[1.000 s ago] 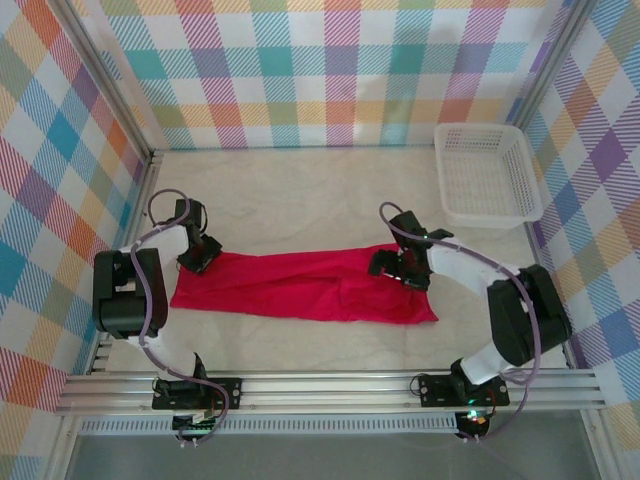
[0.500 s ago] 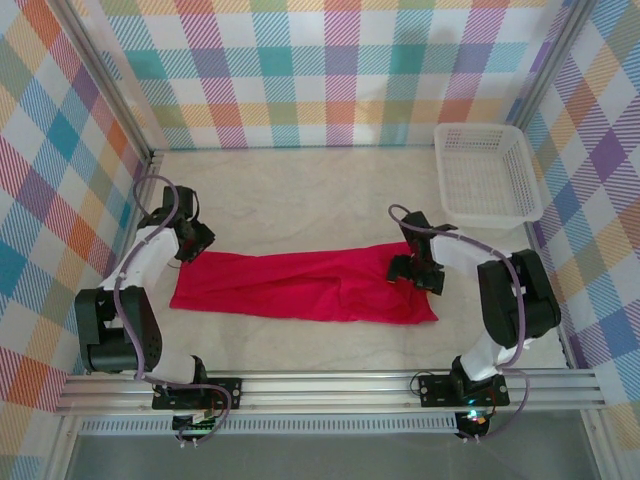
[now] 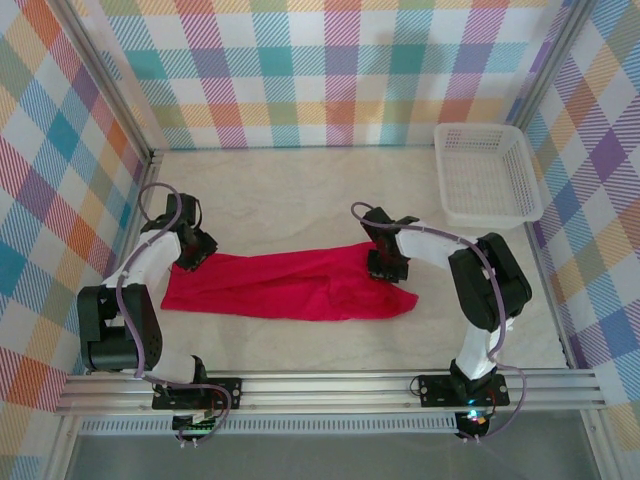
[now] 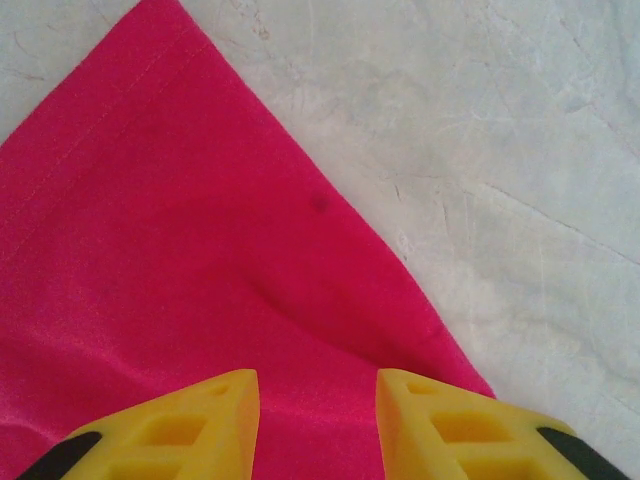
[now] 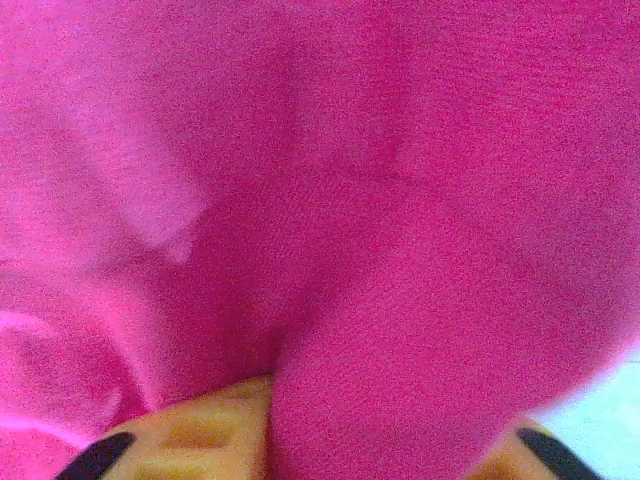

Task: Fold the inside-out t-shirt

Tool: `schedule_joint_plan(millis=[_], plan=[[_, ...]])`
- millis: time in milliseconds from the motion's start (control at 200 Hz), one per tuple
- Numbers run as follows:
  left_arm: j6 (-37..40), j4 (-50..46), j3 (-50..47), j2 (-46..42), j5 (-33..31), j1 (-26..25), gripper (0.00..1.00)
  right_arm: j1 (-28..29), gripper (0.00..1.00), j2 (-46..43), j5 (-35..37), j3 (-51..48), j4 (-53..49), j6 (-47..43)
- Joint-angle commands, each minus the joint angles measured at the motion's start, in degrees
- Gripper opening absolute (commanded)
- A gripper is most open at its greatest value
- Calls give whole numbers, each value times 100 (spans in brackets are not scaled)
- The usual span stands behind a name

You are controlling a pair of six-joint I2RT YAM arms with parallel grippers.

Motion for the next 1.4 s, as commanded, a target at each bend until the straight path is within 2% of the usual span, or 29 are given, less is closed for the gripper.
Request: schedule_joint_plan(millis=[0, 85, 210, 410, 545, 675, 820, 985, 1255, 1395], plan=[[59, -33, -91, -156, 90, -26, 36, 113, 12, 458, -326, -216, 585, 19], [38, -8, -133, -241, 131, -42, 36, 5, 0, 255, -279, -242, 540, -130], [-201, 116, -239, -458, 201, -290, 35, -438, 0, -433, -142, -335, 154, -441], [-466, 205, 15, -552, 235, -843, 35, -1466, 0, -1890, -28, -485, -481, -1113], [-430, 110, 244, -512, 266, -857, 35, -1619, 0, -2307, 13, -189, -848, -1325], [-331, 14, 348, -512, 205, -857, 35, -1591, 0, -2419, -368, 94, -996, -1176], [-159, -181, 484, -430, 143, -831, 36, -1213, 0, -2482, -503, 446, -1123, -911], [-67, -320, 635, -363, 389, -542, 36, -262, 0, -2298, -304, 1109, -1225, -549], [-46, -435, 602, -275, 1146, 475, 36, 1177, 0, -1294, -324, 2362, -933, -110], [-42, -367, 420, -301, 1431, 925, 36, 1679, 0, -481, -370, 3247, -925, -94]])
